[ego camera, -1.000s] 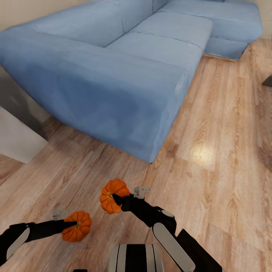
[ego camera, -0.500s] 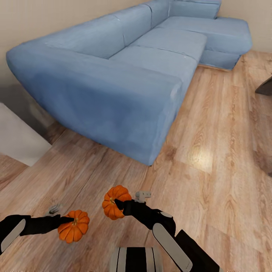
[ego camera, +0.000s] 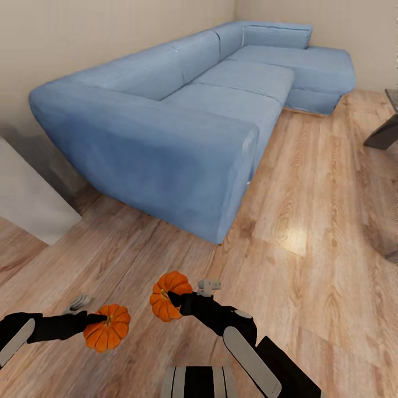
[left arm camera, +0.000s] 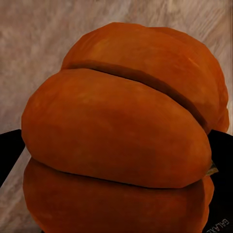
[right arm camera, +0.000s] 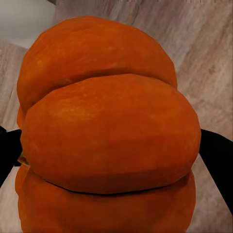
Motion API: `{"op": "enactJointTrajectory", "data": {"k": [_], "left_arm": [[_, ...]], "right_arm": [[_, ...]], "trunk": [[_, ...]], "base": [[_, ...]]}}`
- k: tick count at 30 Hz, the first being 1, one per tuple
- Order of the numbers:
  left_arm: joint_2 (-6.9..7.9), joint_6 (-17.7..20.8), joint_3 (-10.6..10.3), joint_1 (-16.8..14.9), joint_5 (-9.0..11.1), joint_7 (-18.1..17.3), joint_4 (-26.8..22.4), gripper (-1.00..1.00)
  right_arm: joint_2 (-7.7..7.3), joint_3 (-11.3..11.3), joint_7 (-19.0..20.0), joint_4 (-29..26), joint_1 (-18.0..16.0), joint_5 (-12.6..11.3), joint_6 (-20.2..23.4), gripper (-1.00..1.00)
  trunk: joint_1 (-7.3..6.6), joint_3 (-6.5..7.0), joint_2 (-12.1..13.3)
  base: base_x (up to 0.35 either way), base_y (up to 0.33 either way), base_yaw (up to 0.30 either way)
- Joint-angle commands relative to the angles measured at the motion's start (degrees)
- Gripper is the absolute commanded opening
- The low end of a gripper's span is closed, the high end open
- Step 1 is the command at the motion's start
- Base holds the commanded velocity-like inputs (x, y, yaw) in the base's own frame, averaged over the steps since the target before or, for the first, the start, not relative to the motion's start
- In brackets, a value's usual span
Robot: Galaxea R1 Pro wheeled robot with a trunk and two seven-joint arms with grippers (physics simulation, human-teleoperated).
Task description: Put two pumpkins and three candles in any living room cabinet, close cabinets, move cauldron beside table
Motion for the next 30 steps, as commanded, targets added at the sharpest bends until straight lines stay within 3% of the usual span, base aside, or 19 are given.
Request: {"op": "enactJointTrajectory", "data": {"k": [1,15,22,30], "left_arm": [[0.06,0.31,-0.22,-0.03,0.33,0.08,-0.01,-1.00],[0.07,0.31,-0.19,-0.03,0.14,0.08,-0.01,-1.00],[0.07,0.31,-0.15,-0.03,0.12,0.08,-0.01,-1.00],[0.07,0.31,-0.14,-0.03,0.13,0.08,-0.01,-1.00]], "right_arm": [[-0.05,0.15,-0.69,-0.10,-0.05,-0.58,0.04,-1.00],[-0.05,0.14,-0.69,-0.08,-0.05,-0.67,0.16,-1.00],[-0.14,0.14,-0.60,-0.10,-0.05,-0.67,0.22,-1.00],[-0.22,0.14,-0.60,-0.06,-0.05,-0.72,0.22,-1.00]], "trunk": [[-0.04,0.19,0.00],[-0.40,3.29,0.18],[-0.58,4.84,0.28],[-0.79,6.61,0.39]], "base": [[-0.034,0.000,0.000],[-0.003,0.000,0.000],[-0.187,0.000,0.000],[-0.007,0.000,0.000]]}}
